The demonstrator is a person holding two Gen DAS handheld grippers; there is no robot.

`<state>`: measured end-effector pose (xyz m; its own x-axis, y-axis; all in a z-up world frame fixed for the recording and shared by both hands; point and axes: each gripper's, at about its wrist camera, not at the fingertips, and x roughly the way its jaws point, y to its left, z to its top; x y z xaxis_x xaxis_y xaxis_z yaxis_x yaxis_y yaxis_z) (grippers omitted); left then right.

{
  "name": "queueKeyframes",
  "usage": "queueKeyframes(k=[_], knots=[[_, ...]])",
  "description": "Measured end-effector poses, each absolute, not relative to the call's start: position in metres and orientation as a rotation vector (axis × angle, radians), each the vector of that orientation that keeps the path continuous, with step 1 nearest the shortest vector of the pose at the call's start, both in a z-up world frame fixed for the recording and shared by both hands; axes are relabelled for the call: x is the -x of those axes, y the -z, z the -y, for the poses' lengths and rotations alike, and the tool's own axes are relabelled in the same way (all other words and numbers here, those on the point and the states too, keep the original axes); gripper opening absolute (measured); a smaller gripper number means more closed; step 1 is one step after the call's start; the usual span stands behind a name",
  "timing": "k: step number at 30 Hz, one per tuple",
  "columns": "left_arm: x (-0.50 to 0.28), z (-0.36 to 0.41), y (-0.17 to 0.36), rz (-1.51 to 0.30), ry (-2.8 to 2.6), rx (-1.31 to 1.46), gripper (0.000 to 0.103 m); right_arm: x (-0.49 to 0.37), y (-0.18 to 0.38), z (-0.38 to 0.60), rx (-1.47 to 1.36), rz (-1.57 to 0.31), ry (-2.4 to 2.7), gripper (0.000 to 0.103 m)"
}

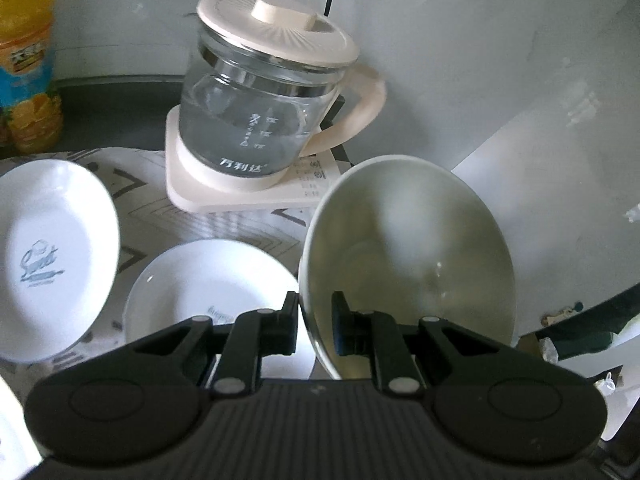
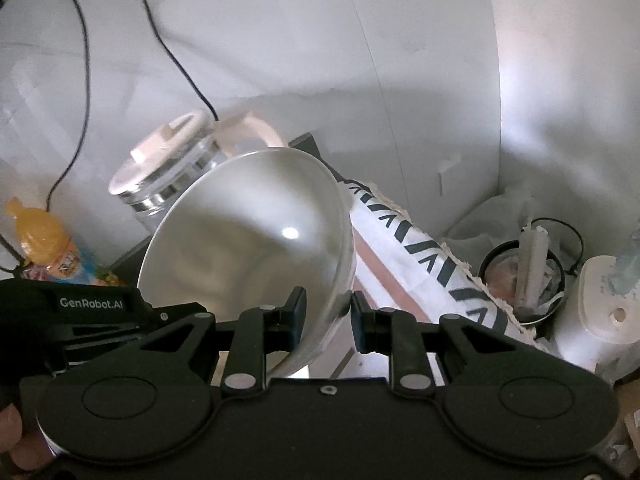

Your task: Organize plates and bowls

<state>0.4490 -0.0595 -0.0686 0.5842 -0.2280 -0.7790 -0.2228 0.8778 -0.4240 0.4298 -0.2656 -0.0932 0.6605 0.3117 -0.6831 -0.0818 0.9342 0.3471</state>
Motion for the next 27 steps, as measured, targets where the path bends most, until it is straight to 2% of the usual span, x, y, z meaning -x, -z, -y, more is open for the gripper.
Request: queueKeyframes(k=[14, 27], knots=[[-0.366, 0.039, 0.039, -0.905, 0.017, 0.537, 0.015, -0.349, 0.064, 0.251, -0.302, -0.761, -0.228, 0.024], [-0.297, 0.031, 0.04, -0.9, 0.008, 0.552, 0.015, -0.287, 0.061, 0.243, -0.305, -0.749, -0.241, 0.024]])
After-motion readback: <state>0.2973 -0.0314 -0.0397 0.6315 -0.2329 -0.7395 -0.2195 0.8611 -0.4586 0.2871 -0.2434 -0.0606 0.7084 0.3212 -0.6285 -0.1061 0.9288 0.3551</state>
